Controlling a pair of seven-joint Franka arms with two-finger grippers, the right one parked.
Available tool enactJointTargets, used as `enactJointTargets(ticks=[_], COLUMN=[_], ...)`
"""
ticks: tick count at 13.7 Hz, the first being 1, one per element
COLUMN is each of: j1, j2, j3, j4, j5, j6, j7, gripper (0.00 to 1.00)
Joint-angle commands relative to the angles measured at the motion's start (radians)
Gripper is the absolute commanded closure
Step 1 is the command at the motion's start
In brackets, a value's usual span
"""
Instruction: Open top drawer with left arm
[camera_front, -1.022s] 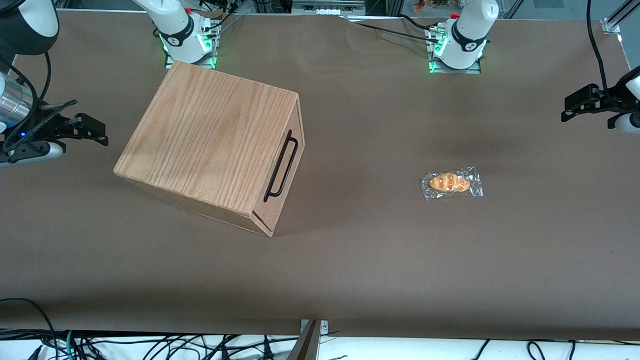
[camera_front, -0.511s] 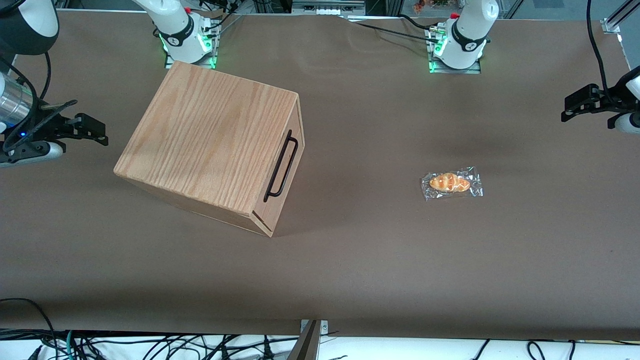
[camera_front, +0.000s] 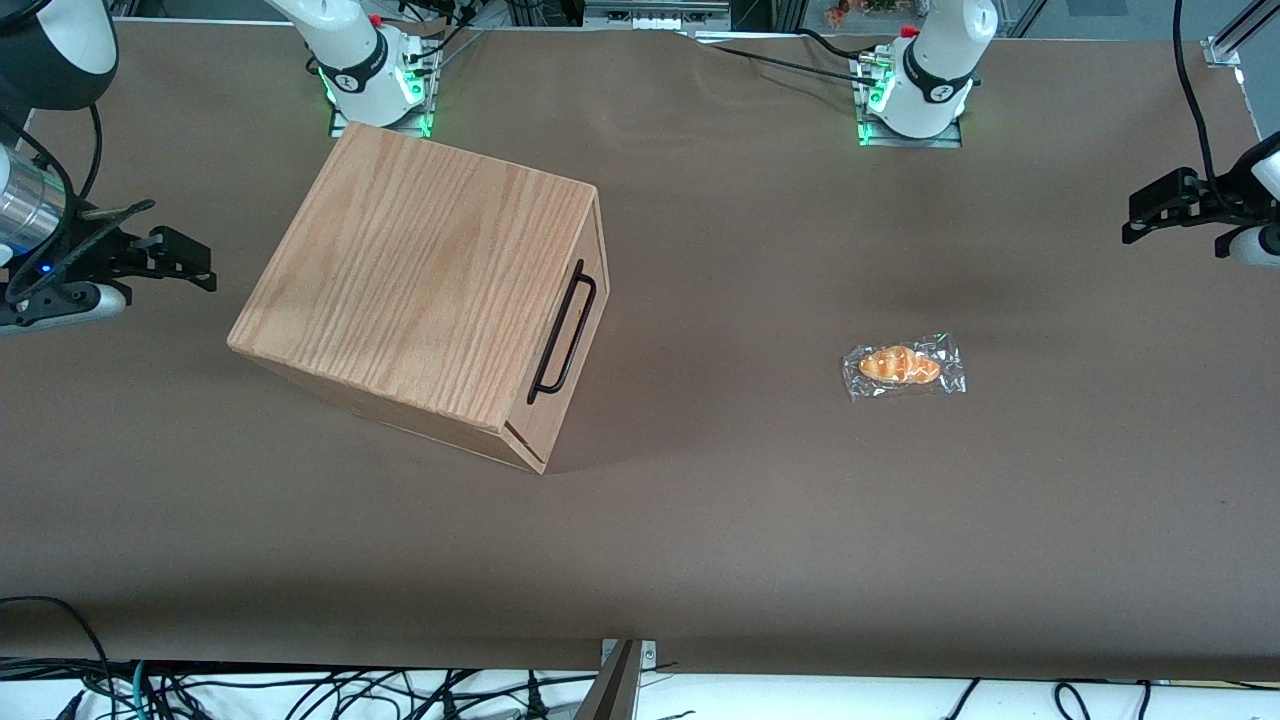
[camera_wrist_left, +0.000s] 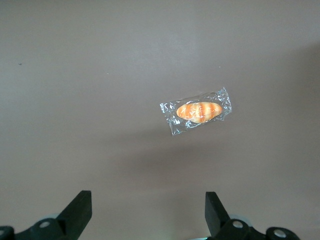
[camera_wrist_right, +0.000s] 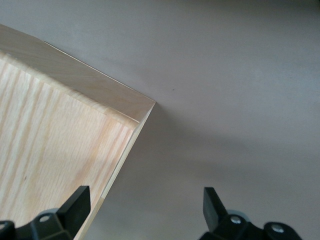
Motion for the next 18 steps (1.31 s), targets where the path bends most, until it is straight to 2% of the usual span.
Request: enactJointTargets(ticks=[1, 3, 14, 16, 18], j1=[0.003, 0.004, -0.010, -0.011, -0.046], j2=[-0.012, -0.012, -0.004, 0.046, 0.092], j3=[-0.002, 0.002, -0.025, -0.035, -0.056], j4=[-0.001, -0.001, -0.004, -0.006, 0.000], j5=[0.002, -0.041, -0.041, -0.093, -0.111], j6=[-0.008, -0.008, -0.021, -0.071, -0.073], j7=[0.022, 0.022, 0.016, 0.020, 0.007], gripper=[0.00, 0.00, 0.00, 0.00, 0.00])
